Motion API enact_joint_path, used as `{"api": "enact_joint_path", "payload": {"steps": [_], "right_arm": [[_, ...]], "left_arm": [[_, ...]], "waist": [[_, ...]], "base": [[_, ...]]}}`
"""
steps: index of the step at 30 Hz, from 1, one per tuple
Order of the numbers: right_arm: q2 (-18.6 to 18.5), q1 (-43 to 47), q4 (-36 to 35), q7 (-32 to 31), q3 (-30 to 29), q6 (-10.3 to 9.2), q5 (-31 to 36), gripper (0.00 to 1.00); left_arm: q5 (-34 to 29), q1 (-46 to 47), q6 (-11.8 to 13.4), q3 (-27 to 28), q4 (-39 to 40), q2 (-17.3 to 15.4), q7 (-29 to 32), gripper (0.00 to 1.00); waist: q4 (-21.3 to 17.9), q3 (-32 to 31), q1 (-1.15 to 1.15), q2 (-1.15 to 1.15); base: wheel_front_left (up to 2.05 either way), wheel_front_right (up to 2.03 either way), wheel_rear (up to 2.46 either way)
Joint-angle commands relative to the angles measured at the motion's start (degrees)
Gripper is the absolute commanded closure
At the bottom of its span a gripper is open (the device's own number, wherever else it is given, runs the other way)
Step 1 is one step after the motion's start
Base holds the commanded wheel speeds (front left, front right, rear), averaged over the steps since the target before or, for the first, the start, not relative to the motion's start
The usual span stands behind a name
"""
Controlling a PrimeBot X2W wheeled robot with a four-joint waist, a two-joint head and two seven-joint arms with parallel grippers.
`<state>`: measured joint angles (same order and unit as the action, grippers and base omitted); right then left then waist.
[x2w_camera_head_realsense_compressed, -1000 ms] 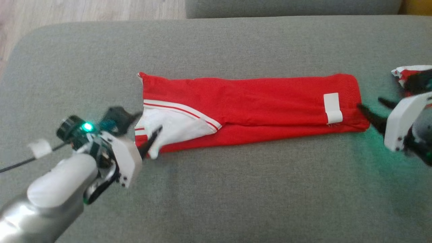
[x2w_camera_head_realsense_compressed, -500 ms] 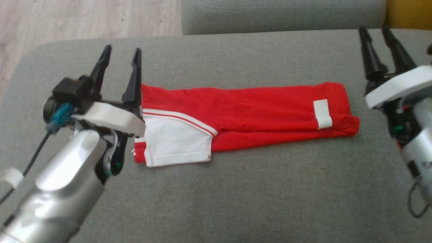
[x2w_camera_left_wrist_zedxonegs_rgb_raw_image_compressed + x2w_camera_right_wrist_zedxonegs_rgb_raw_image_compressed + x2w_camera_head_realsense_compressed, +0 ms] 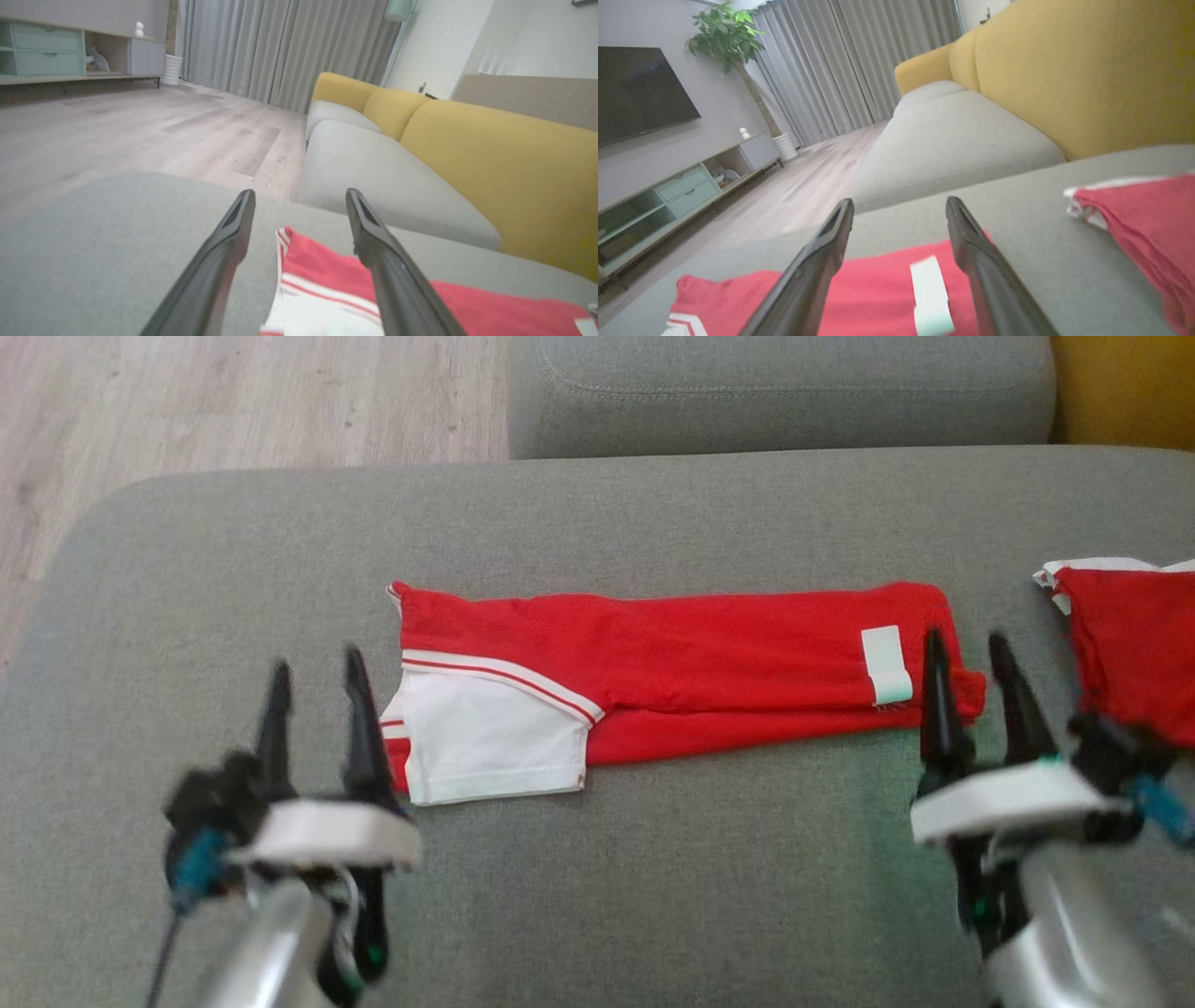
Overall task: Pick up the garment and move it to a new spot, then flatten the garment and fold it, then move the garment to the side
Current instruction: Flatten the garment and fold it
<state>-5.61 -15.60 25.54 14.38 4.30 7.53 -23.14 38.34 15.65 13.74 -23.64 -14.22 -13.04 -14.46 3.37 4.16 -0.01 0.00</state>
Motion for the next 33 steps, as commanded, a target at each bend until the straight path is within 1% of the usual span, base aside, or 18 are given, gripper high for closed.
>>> {"api": "enact_joint_path", "payload": {"steps": [1,3,6,9,12,15,19,25,28,33], "right_arm": [[0.9,0.0,-2.8,0.6,0.1,-0.04,1.3,0.0],[1.8,2.5,-3.8,0.6,-0.5,-0.04,3.6,0.0],[2.4,4.6,-4.9,0.6,-1.0,-0.04,4.8,0.0],[2.6,5.2,-5.5,0.6,-1.2,-0.04,5.6,0.0],[2.7,5.0,-5.0,0.6,-1.6,-0.04,6.4,0.0],[2.7,4.0,-3.3,0.4,-3.5,-0.04,8.1,0.0],[2.7,0.6,0.9,-1.6,-8.5,-0.04,10.5,0.0],[2.7,-4.7,9.9,-4.4,-16.7,-0.04,13.2,0.0],[2.7,-7.1,14.2,-5.2,-18.4,-0.04,14.3,0.0],[2.7,-9.6,20.7,-6.9,-18.9,-0.04,16.0,0.0]], "left_arm": [[-1.8,0.3,-1.3,2.7,1.3,0.6,-0.5,0.0],[-3.7,-2.3,-2.8,4.2,0.4,2.8,-0.5,0.0],[-5.9,-4.4,-4.9,6.7,-1.3,5.4,-0.5,0.0],[-8.5,-4.9,-7.2,8.2,-2.5,6.7,-0.5,0.0],[-10.3,-4.5,-8.5,10.1,-3.0,7.8,-0.5,0.0],[-11.8,-3.7,-9.8,11.3,-3.5,8.6,-0.5,0.0],[-13.4,-2.8,-11.4,11.4,-4.5,9.3,-0.5,0.0],[-14.5,-1.6,-13.2,10.4,-6.9,9.9,-0.5,0.0],[-14.7,-0.8,-13.4,10.9,-7.0,10.0,-0.5,0.0],[-15.3,0.3,-13.9,10.8,-7.2,10.1,-0.5,0.0]], "waist": [[0.0,-0.2,0.01,0.0],[0.0,-0.3,0.01,0.0],[0.0,-0.2,0.01,0.0],[0.0,0.1,0.01,0.0],[0.4,0.6,0.01,0.0],[0.8,1.5,0.01,0.0],[1.5,3.3,0.01,0.0],[2.8,5.4,0.01,0.0],[3.4,6.4,0.01,0.0],[4.0,7.2,0.01,0.0]], "base": [[0.0,0.0,0.0],[0.0,0.0,0.0],[0.0,0.0,0.0],[0.0,0.0,0.0],[0.0,0.0,0.0],[0.0,0.0,0.0],[0.0,0.0,0.0],[0.0,0.0,0.0],[0.0,0.0,0.0],[0.0,0.0,0.0]]}}
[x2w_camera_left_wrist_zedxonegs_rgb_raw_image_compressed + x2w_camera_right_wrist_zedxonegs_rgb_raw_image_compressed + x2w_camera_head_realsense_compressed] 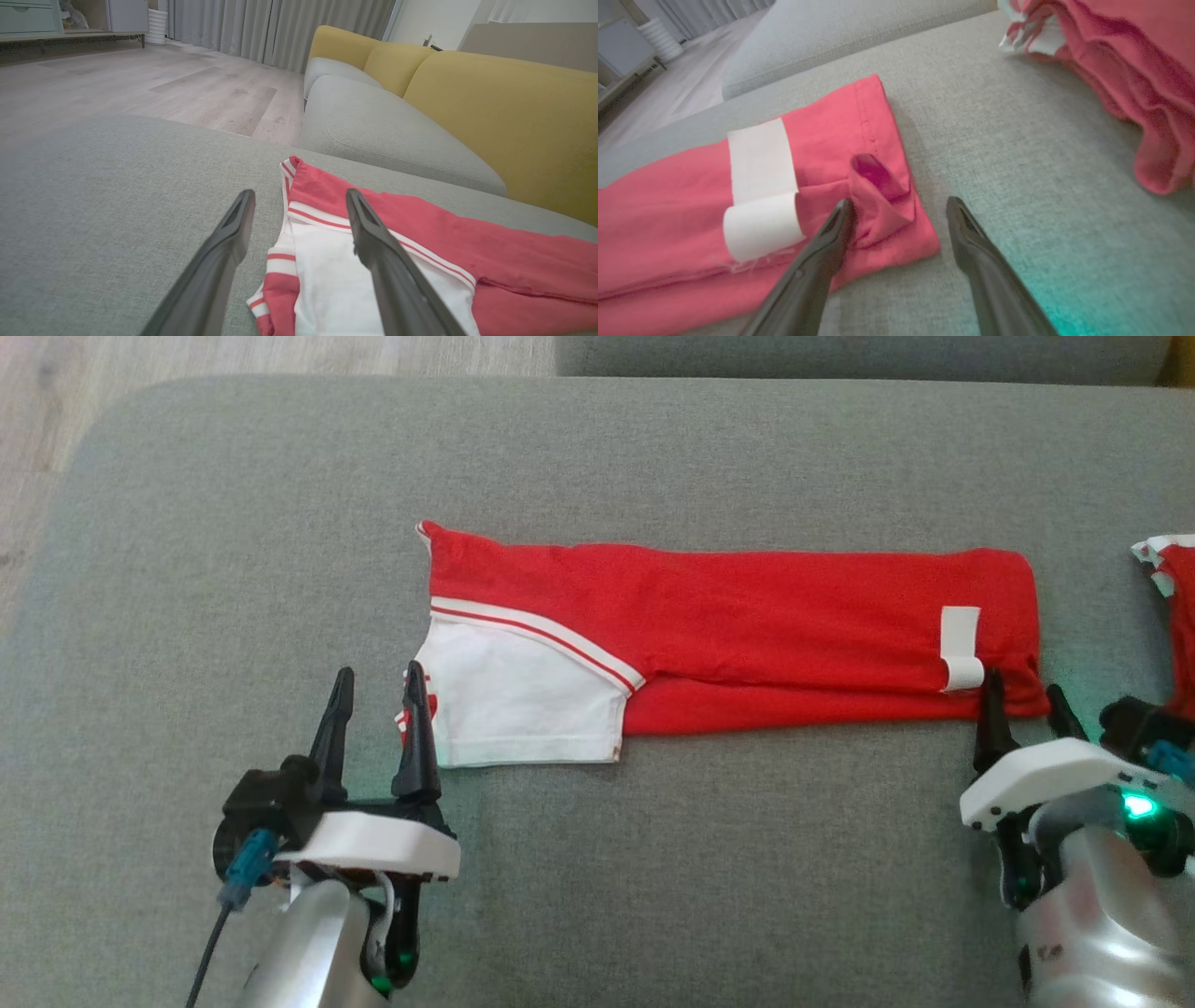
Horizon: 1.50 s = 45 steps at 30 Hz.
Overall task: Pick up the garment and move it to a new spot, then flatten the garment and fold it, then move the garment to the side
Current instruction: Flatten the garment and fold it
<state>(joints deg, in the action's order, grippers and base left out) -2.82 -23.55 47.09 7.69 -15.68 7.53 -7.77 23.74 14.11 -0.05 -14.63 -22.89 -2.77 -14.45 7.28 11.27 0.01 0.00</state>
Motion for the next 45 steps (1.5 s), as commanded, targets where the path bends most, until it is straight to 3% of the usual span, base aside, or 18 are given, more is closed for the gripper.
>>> {"api": "enact_joint_path", "payload": {"steps": [1,3,4,13,21,26,32,38,45], "right_arm": [[-0.1,-1.9,0.5,-0.9,1.1,-0.04,1.0,0.01],[-0.1,-2.6,2.6,-1.3,1.5,-0.04,1.3,0.57],[-0.1,-2.9,3.3,-1.1,1.7,-0.04,1.4,1.0],[-0.4,-4.6,3.8,3.2,-0.8,-0.04,4.1,1.0],[-5.4,-4.2,-2.3,3.1,-6.3,-0.04,6.7,1.0],[-6.4,-3.8,-7.2,0.9,-6.2,-0.04,5.1,1.0],[-4.4,-3.1,-13.2,-1.3,-1.5,-0.04,0.5,1.0],[-1.3,-1.3,-19.8,-2.2,6.8,-0.04,-3.7,1.0],[-0.1,-0.7,-22.5,-4.5,17.9,-0.04,-7.5,1.0]], "left_arm": [[-0.7,2.0,-0.1,1.7,1.4,-0.1,-0.5,0.0],[-0.5,2.1,-0.1,1.6,1.5,-0.1,-0.5,0.0],[-0.5,2.2,0.0,1.6,1.5,-0.1,-0.5,0.0],[-1.0,1.9,0.3,2.4,1.2,-0.1,-0.5,0.0],[-1.3,1.6,0.0,2.7,1.1,-0.1,-0.5,0.0],[-1.6,1.4,-0.2,2.7,0.7,-0.1,-0.5,0.0],[-2.1,1.0,-0.5,2.8,0.3,-0.1,-0.5,0.0],[-2.8,0.1,-0.8,3.5,-0.5,-0.1,-0.5,0.0],[-2.9,-0.2,-0.8,3.5,-0.6,-0.1,-0.5,0.0]], "waist": [[0.1,0.2,-0.01,0.0],[0.0,0.2,-0.01,0.0],[0.0,0.2,-0.01,0.0],[-1.5,-0.9,-0.01,0.0],[-3.2,-2.6,-0.01,0.0],[-3.7,-3.8,-0.01,0.0],[-3.5,-5.8,-0.01,0.0],[-1.5,-9.0,-0.01,0.0],[2.2,-10.6,-0.01,0.0]], "base": [[0.0,0.0,0.0],[0.0,0.0,0.0],[0.0,0.0,0.0],[0.0,0.0,0.0],[0.0,0.0,0.0],[0.0,0.0,0.0],[0.0,0.0,0.0],[0.0,0.0,0.0],[0.0,0.0,0.0]]}}
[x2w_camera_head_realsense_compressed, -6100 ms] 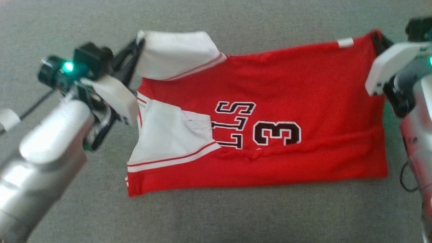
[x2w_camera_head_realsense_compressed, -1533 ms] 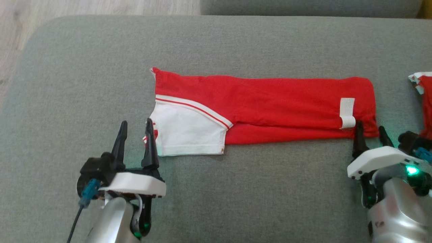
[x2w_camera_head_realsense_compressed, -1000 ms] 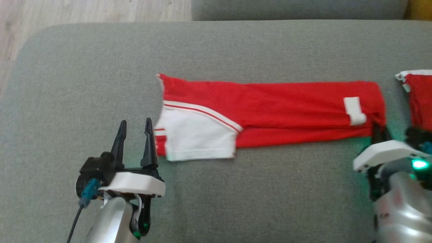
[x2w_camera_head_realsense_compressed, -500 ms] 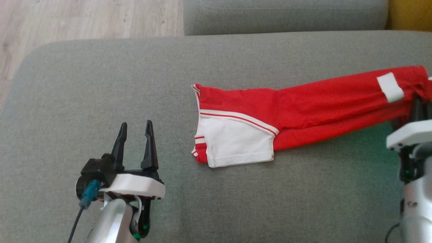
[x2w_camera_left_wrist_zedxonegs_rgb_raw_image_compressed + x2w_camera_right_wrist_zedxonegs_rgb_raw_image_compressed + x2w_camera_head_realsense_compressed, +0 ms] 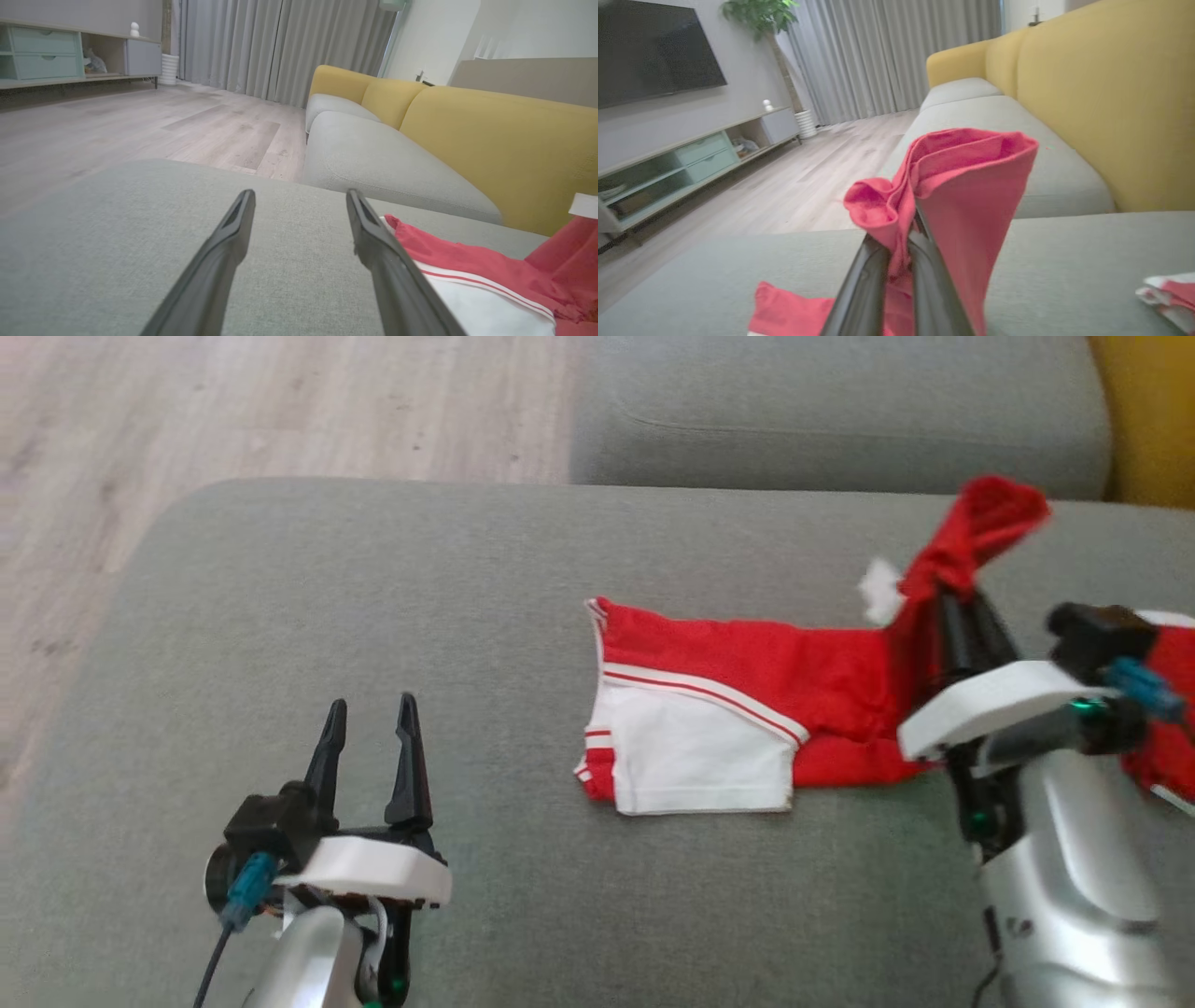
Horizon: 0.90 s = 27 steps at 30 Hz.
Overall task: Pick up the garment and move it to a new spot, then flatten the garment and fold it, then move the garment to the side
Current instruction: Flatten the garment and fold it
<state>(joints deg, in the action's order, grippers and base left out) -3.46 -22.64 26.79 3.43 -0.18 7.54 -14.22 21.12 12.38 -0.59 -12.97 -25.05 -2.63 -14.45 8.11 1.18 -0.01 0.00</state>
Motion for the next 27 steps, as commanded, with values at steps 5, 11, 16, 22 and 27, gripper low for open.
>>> {"api": "enact_joint_path", "payload": {"steps": [5,11,16,22,27], "right_arm": [[0.6,-2.1,-0.6,-0.5,10.5,-0.05,-5.2,1.0],[0.6,-3.6,4.5,0.4,17.7,-0.05,-9.0,1.0],[0.6,-4.9,8.5,1.4,22.1,-0.05,-10.8,1.0],[0.6,-6.8,13.4,3.4,28.0,-0.05,-13.6,1.0],[0.6,-7.9,17.4,3.6,31.6,-0.05,-15.2,1.0]], "left_arm": [[0.1,1.7,-0.3,1.0,1.3,-0.2,-0.5,0.0],[1.0,2.2,0.2,0.6,1.6,-0.2,-0.5,0.0],[1.3,2.5,0.1,0.0,1.6,-0.2,-0.5,0.0],[1.7,3.1,0.2,-1.0,1.7,-0.2,-0.5,0.0],[2.3,3.5,0.4,-1.8,1.6,-0.2,-0.5,0.0]], "waist": [[4.5,0.1,0.01,0.0],[7.4,1.9,0.01,0.0],[8.7,3.1,0.01,0.0],[10.1,4.2,0.01,0.0],[11.1,4.6,0.01,0.0]], "base": [[0.0,0.0,0.0],[0.0,0.0,0.0],[0.0,0.0,0.0],[0.0,0.0,0.0],[0.0,0.0,0.0]]}}
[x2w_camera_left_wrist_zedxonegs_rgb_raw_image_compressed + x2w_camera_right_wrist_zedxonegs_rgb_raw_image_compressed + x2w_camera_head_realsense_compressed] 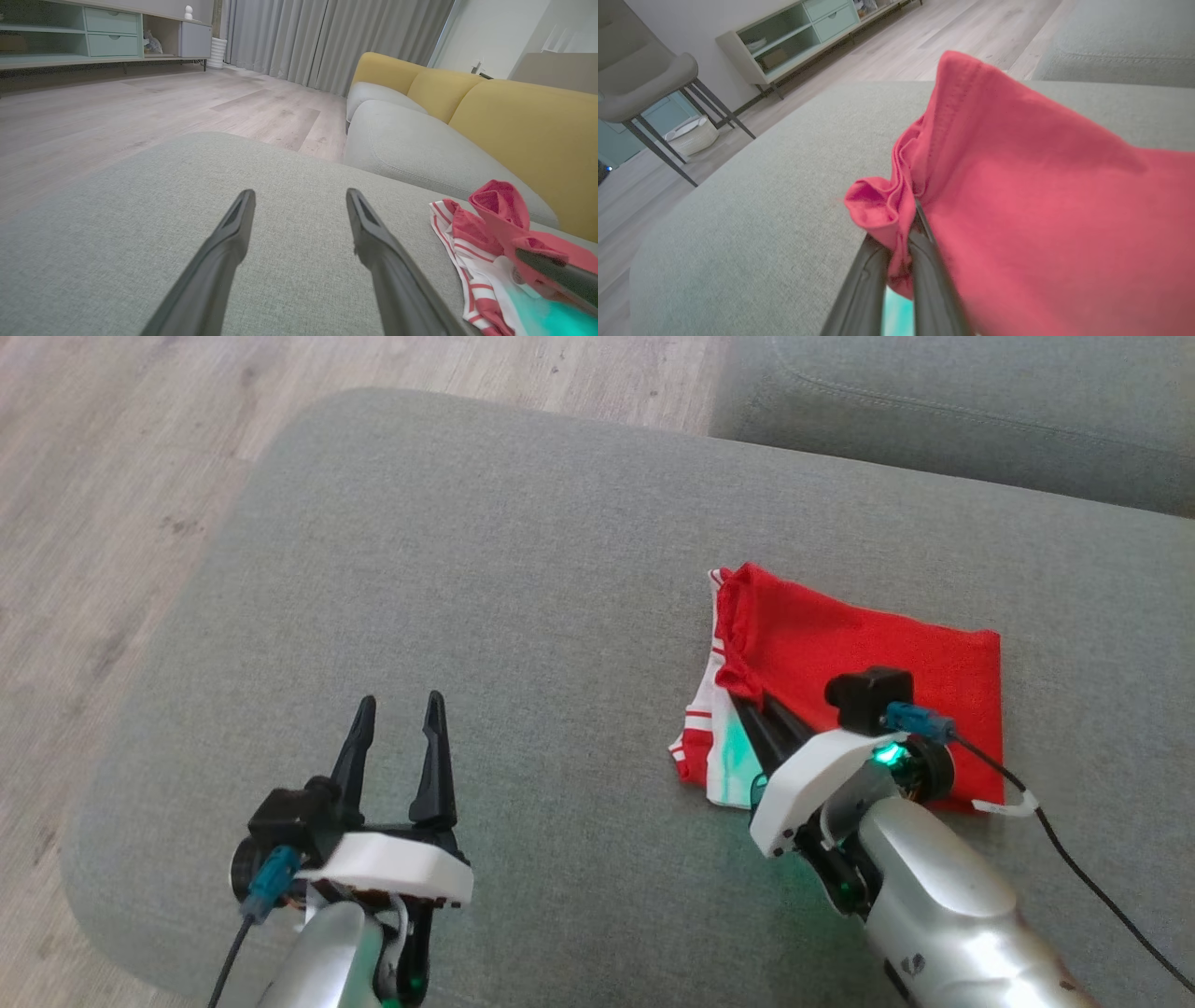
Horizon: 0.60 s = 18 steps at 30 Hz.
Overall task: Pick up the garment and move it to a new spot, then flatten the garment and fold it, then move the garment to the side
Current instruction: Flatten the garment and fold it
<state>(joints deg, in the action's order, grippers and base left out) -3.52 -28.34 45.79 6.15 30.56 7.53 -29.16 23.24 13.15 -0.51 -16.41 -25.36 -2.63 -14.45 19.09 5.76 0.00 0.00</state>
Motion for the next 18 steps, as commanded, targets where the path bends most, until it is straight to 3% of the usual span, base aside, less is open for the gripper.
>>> {"api": "enact_joint_path", "payload": {"steps": [1,4,5,6,7,13,18], "right_arm": [[0.6,-2.3,-1.0,1.0,1.5,-0.04,-0.5,1.0],[0.6,-2.6,0.5,1.2,3.7,-0.04,-1.5,1.0],[0.6,-2.7,0.7,1.6,4.5,-0.04,-1.6,0.95],[0.6,-2.8,0.7,2.0,5.4,-0.04,-1.9,0.18],[0.6,-2.7,0.1,1.8,6.8,-0.04,-2.8,0.0],[0.6,-3.8,-3.7,3.9,11.5,-0.04,-6.5,0.0],[0.6,-5.8,-2.9,7.3,6.8,-0.04,-4.5,0.0]], "left_arm": [[0.3,2.8,0.3,1.5,1.8,-0.2,-0.5,0.0],[0.3,2.8,0.4,1.4,1.6,-0.2,-0.5,0.0],[0.3,2.8,0.4,1.4,1.5,-0.2,-0.5,0.0],[0.3,2.9,0.4,1.4,1.5,-0.2,-0.5,0.0],[0.3,2.9,0.5,1.4,1.3,-0.2,-0.5,0.0],[-0.5,2.7,0.3,2.1,0.4,-0.3,-0.5,0.0],[-1.0,2.5,0.0,3.0,0.3,-0.6,-0.5,0.0]], "waist": [[0.2,0.1,0.0,0.0],[0.5,0.2,0.0,0.0],[0.5,0.3,0.0,0.0],[0.5,0.3,0.0,0.0],[0.5,0.2,0.0,0.0],[-1.6,-1.2,0.0,0.0],[-4.8,-2.7,0.0,0.0]], "base": [[0.0,0.0,0.0],[0.0,0.0,0.0],[0.0,0.0,0.0],[0.0,0.0,0.0],[0.0,0.0,0.0],[0.0,0.0,0.0],[0.0,0.0,0.0]]}}
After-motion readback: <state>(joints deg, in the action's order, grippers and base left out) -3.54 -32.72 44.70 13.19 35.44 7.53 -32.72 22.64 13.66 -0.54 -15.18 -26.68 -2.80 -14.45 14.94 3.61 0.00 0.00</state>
